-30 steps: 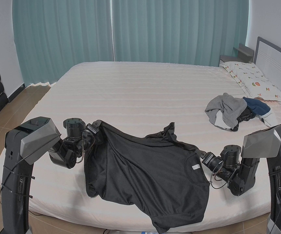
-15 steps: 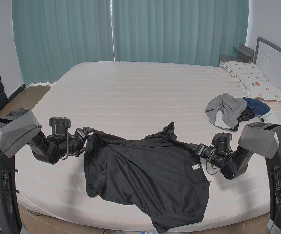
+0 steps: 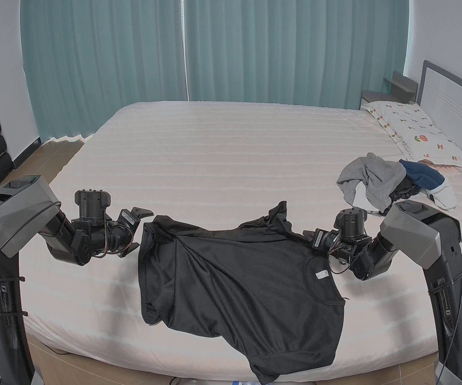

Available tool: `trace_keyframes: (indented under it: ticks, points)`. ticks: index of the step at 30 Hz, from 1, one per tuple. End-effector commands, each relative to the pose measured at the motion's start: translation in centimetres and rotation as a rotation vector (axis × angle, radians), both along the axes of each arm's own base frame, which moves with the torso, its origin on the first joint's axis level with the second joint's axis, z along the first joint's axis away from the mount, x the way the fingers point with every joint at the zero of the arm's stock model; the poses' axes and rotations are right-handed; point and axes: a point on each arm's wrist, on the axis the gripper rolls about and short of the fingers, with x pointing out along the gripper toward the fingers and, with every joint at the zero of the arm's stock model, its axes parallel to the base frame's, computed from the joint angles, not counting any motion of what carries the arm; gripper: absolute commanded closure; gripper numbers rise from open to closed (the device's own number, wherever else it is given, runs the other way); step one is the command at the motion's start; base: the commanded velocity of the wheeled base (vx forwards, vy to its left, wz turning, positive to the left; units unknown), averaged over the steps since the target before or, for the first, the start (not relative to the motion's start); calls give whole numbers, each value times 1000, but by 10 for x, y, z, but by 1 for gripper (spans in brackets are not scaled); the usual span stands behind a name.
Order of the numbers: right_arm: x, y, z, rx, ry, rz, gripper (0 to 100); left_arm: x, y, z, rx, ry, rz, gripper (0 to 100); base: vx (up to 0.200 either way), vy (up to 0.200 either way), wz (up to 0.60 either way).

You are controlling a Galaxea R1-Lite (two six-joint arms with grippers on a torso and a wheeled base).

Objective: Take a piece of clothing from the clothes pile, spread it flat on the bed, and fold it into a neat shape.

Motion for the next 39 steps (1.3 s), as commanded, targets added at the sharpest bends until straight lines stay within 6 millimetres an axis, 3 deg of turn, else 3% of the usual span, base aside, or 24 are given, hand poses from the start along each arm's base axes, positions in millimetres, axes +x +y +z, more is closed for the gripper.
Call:
trace_keyframes:
  ticks: [1,8,14,21,28,39]
  points:
    - [-2,3,-9,-8,12,16,100,0,1,0,0,0,1,0,0,0,0]
    - [6,-1,14,-1,-49,1,100,0,0,-1,1,2,-1,0,0,0,0]
    - [22,-22,33,10,-111,-58,100,0,0,-1,3,0,0,0,0,0,0]
    - [38,-58,25,3,-91,-160,100,-1,-2,-11,66,2,-32,0,0,0,0]
    - [42,-63,18,42,-88,-202,100,-3,-3,-13,76,7,-38,0,0,0,0]
    - [63,-90,39,48,-199,-322,100,-3,-3,-13,77,7,-39,0,0,0,0]
